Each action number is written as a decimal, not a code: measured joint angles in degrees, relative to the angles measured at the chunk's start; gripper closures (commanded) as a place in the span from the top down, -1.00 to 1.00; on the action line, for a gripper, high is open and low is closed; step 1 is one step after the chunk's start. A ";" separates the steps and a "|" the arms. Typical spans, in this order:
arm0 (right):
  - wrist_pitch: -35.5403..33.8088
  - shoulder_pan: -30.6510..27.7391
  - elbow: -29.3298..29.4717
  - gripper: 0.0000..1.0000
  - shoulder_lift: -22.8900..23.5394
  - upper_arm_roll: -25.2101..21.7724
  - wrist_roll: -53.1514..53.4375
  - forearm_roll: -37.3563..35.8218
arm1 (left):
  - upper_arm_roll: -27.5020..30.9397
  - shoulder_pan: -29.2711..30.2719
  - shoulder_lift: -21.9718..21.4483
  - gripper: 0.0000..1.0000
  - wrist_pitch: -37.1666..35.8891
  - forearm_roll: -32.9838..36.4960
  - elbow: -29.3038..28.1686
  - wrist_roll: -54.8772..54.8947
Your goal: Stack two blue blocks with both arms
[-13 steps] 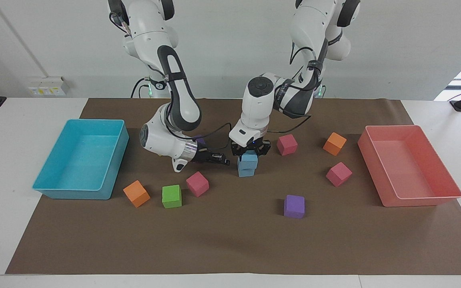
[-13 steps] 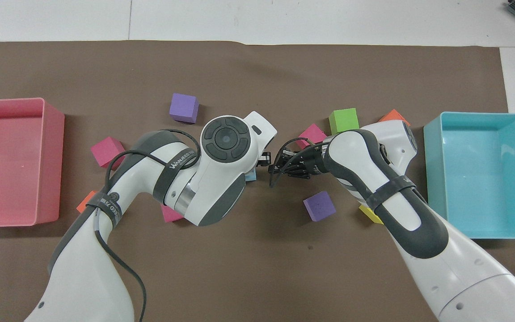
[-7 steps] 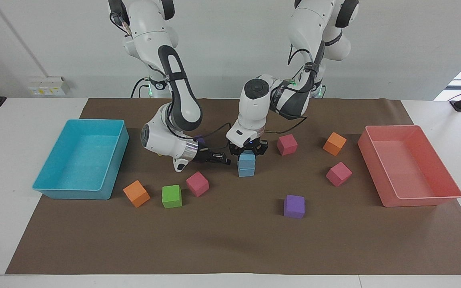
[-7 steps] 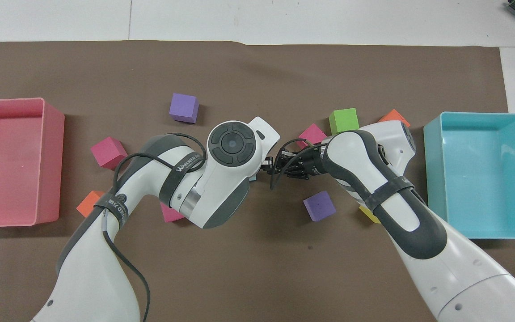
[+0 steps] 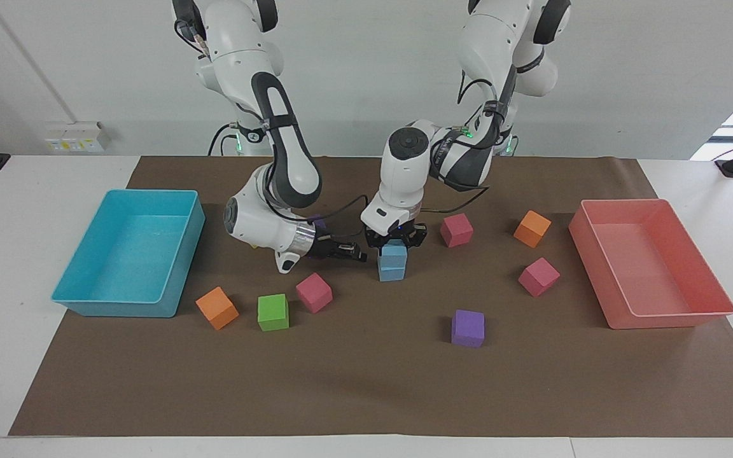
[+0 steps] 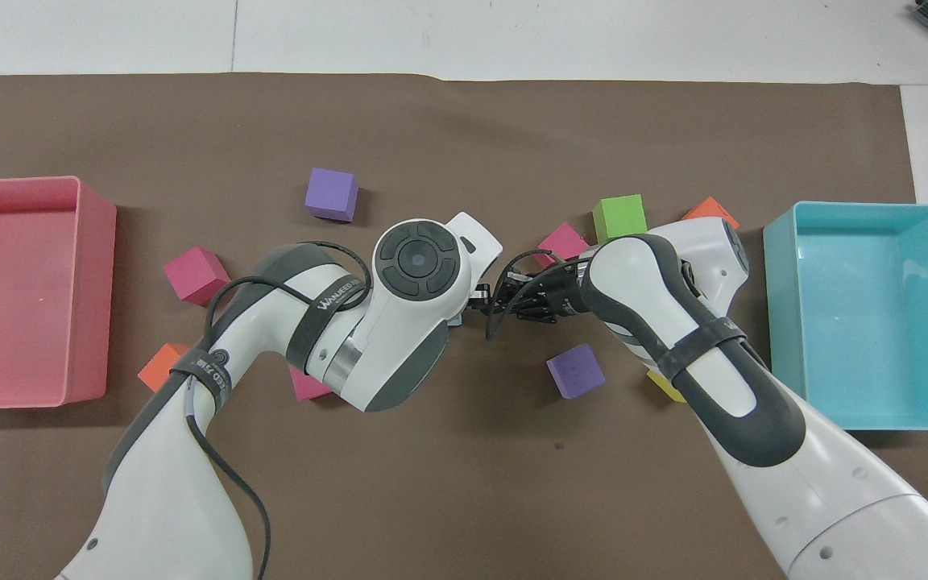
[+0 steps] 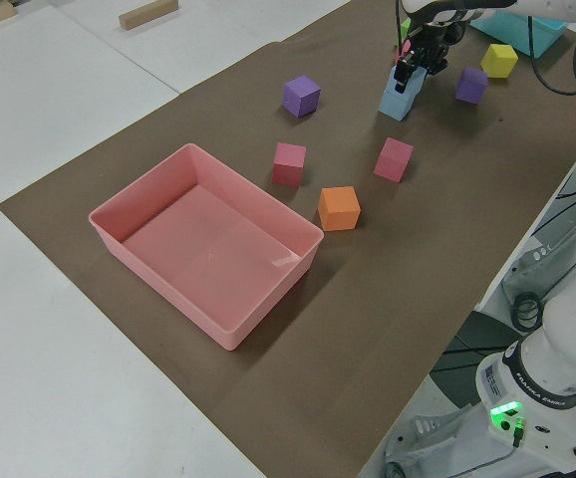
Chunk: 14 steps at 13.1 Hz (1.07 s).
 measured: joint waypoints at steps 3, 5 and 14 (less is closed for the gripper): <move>0.00 0.00 0.00 -1.00 0.00 0.00 0.00 0.00 | 0.00 0.00 0.00 0.15 0.21 0.00 -0.01 -0.04; 0.00 0.00 0.00 -1.00 0.00 0.00 0.00 0.00 | 0.00 0.00 0.00 0.18 0.58 0.00 -0.03 -0.05; 0.00 0.00 0.00 -1.00 0.00 0.00 0.00 0.00 | 0.09 0.00 0.00 1.00 1.18 0.00 -0.14 -0.08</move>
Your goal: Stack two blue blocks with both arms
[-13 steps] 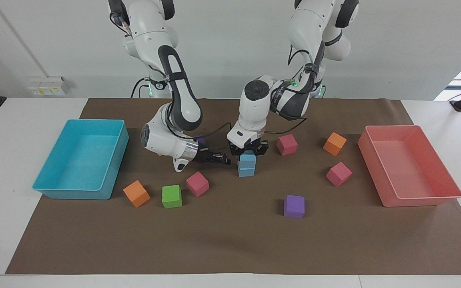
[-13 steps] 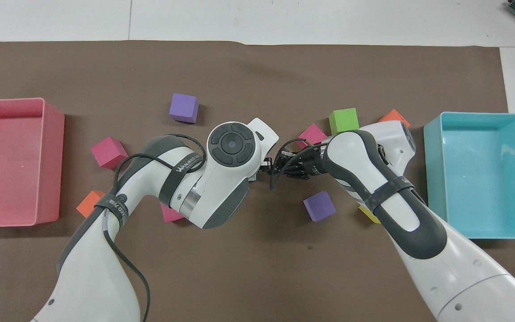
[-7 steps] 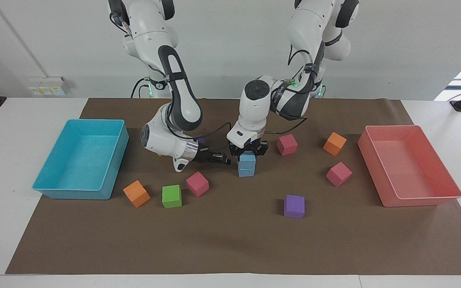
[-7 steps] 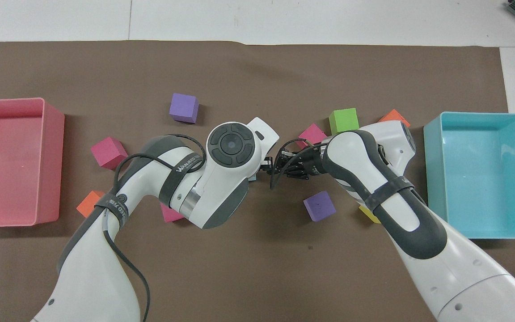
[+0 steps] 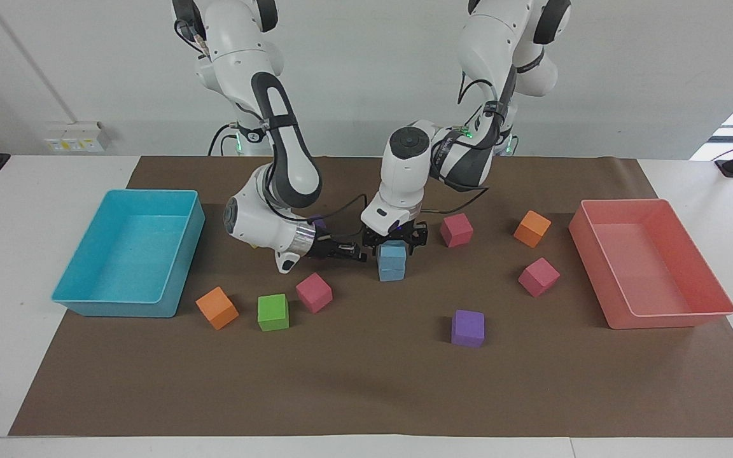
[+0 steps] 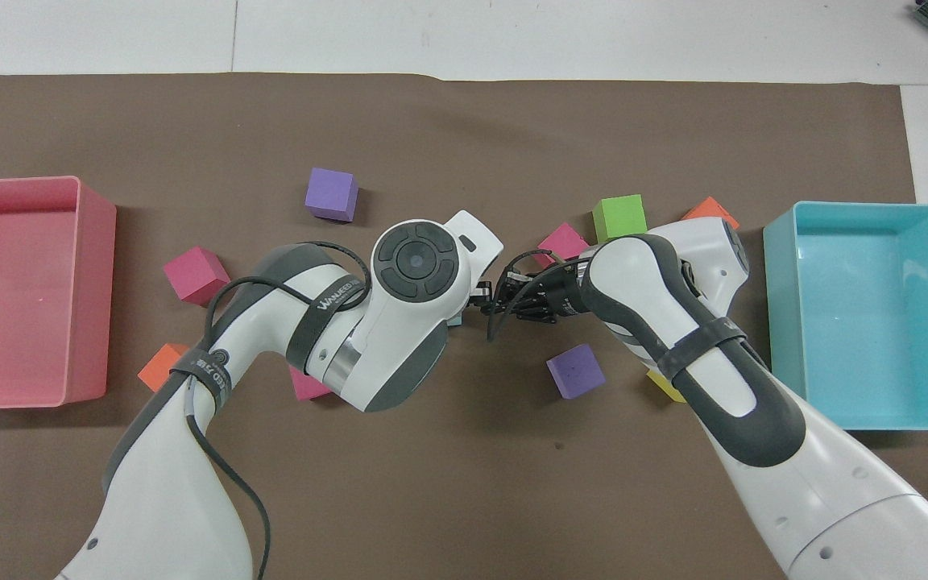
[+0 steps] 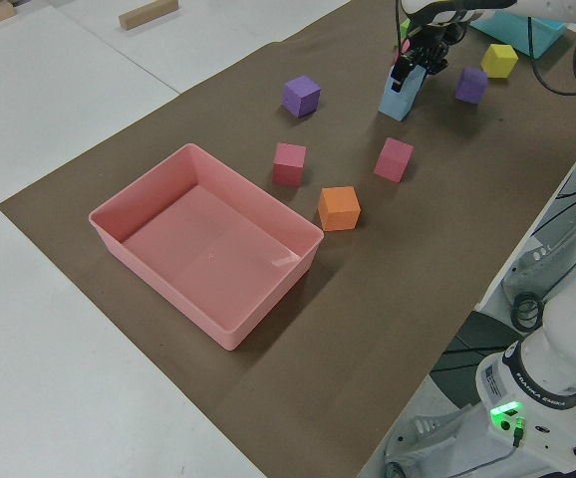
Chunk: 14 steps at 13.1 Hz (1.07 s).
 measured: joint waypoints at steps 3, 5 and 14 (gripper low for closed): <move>0.00 0.00 0.00 -1.00 0.00 0.00 0.00 0.00 | 0.00 0.00 0.00 1.00 -0.01 0.00 -0.05 0.00; 0.00 0.00 0.00 -1.00 0.00 0.00 0.00 0.00 | 0.02 0.00 0.00 1.00 -0.01 0.00 -0.03 0.00; 0.02 0.00 0.04 -1.00 -0.05 0.00 -1.92 0.00 | 1.10 4.50 -7.12 1.00 -5.46 0.00 0.13 4.07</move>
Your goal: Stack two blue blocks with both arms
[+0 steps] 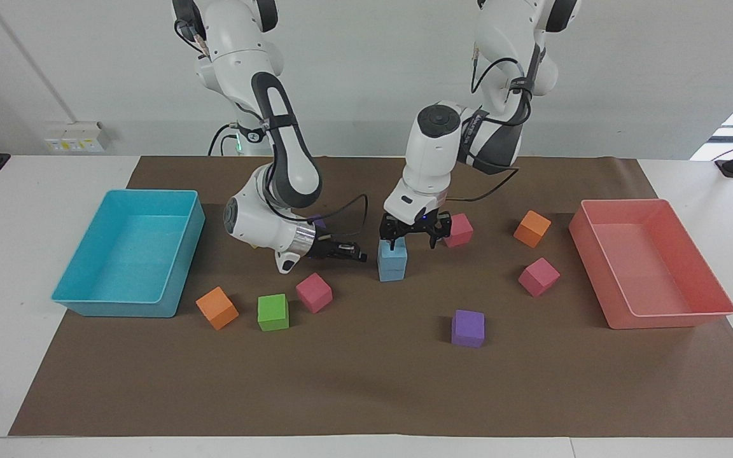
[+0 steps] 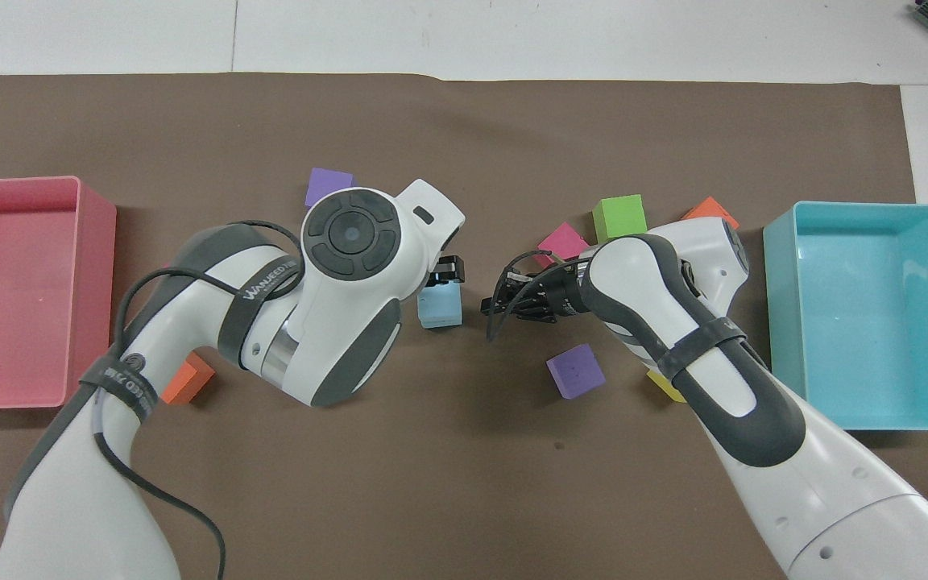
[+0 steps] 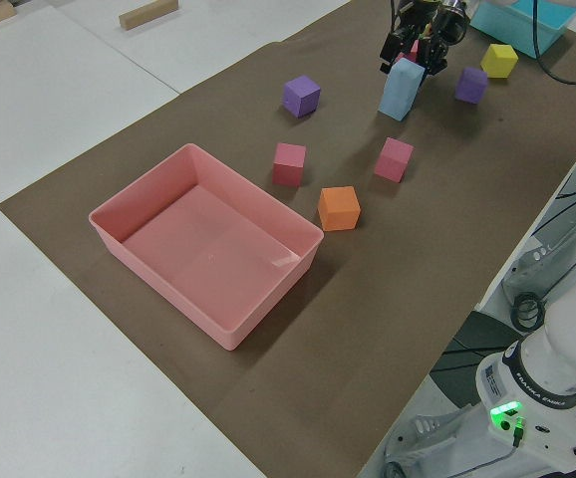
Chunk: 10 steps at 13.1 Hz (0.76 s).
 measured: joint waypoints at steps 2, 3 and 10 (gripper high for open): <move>0.12 -0.01 0.19 -1.00 -0.35 -0.04 -0.46 0.00 | 0.08 2.43 -2.25 1.00 -1.03 0.00 -0.94 3.10; 0.15 -0.03 0.34 -1.00 -0.78 -0.09 -0.54 0.00 | 0.11 3.86 -3.58 1.00 -1.33 0.00 -1.82 4.85; 0.87 -0.22 0.83 -1.00 -6.73 -0.71 6.11 -17.41 | 0.38 13.61 -10.36 1.00 -3.82 0.00 -6.00 19.94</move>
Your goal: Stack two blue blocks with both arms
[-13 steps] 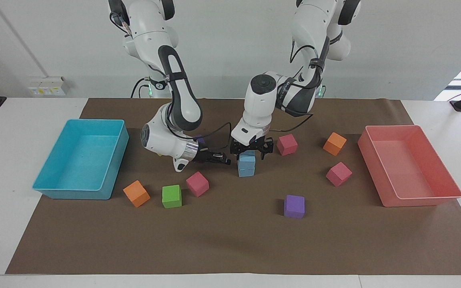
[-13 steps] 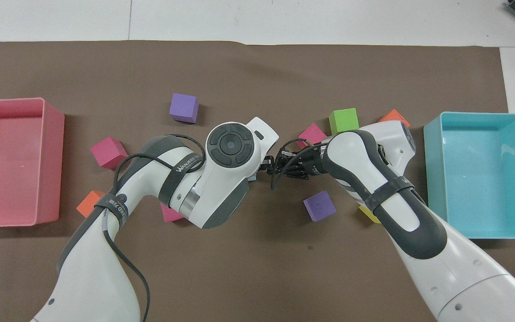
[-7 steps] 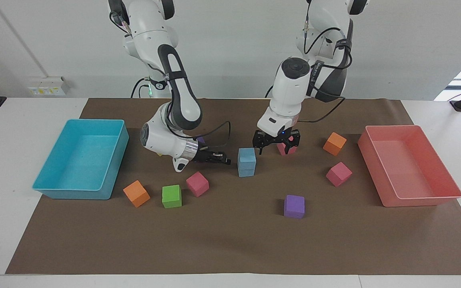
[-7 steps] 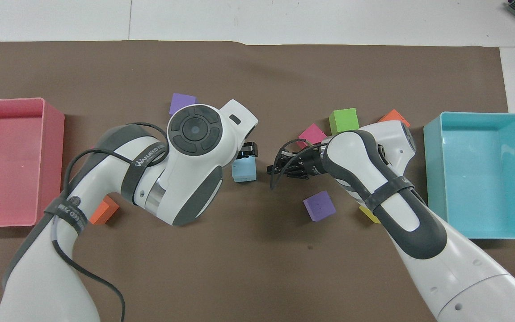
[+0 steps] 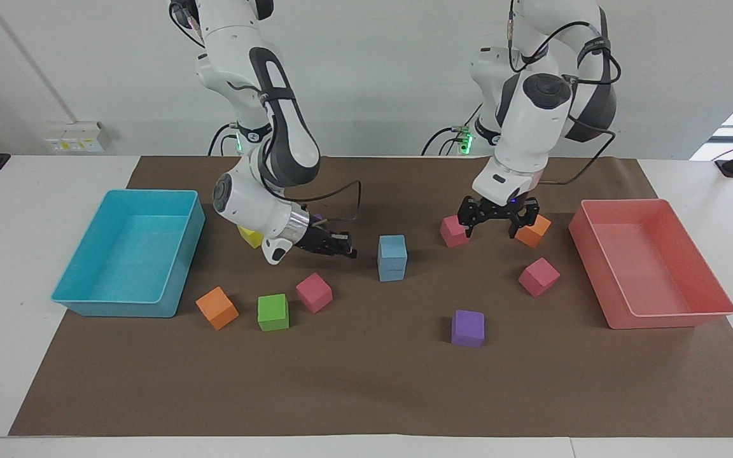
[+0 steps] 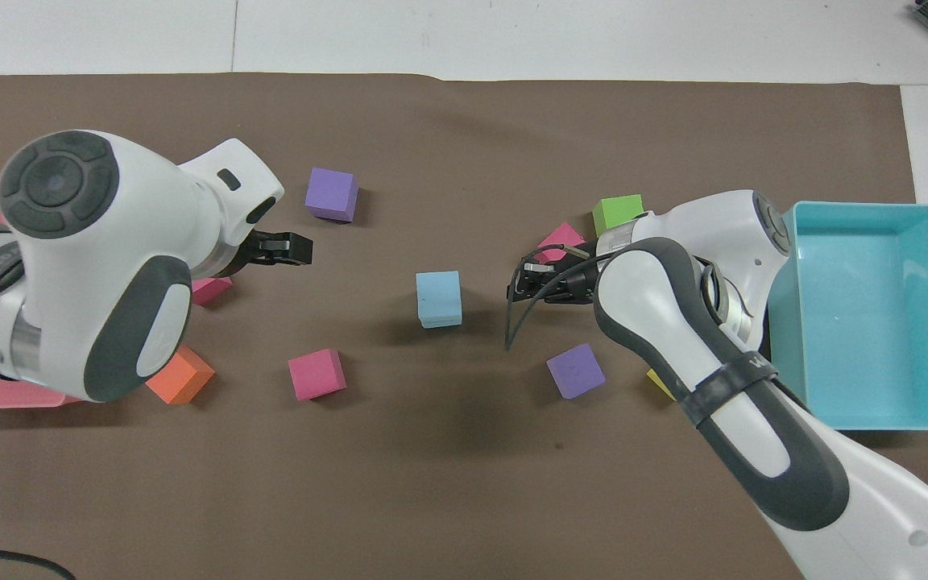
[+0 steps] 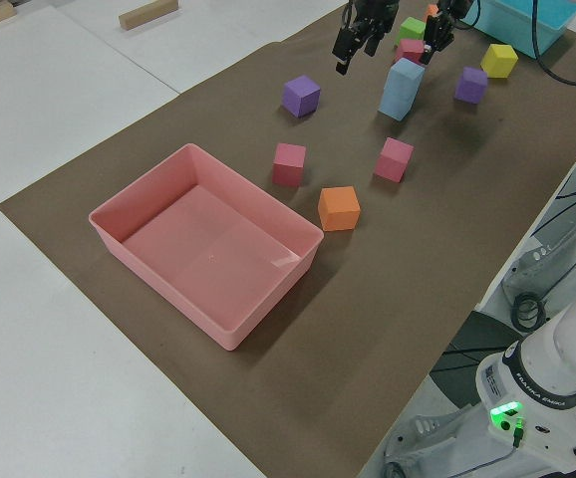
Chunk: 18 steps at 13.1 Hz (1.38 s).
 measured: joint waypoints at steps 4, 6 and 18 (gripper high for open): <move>-0.42 -0.28 0.52 -1.00 -3.37 -0.04 4.53 -15.62 | 0.39 5.31 -2.99 1.00 -3.32 0.00 0.53 7.49; -2.12 -0.37 1.57 -1.00 -4.16 -0.05 6.17 -24.62 | 0.44 6.08 -3.73 1.00 -6.25 0.00 2.91 9.14; -17.71 -2.15 10.46 1.00 -10.99 -0.57 6.85 -47.29 | 0.54 12.98 -5.85 1.00 -29.41 -3.93 18.09 20.04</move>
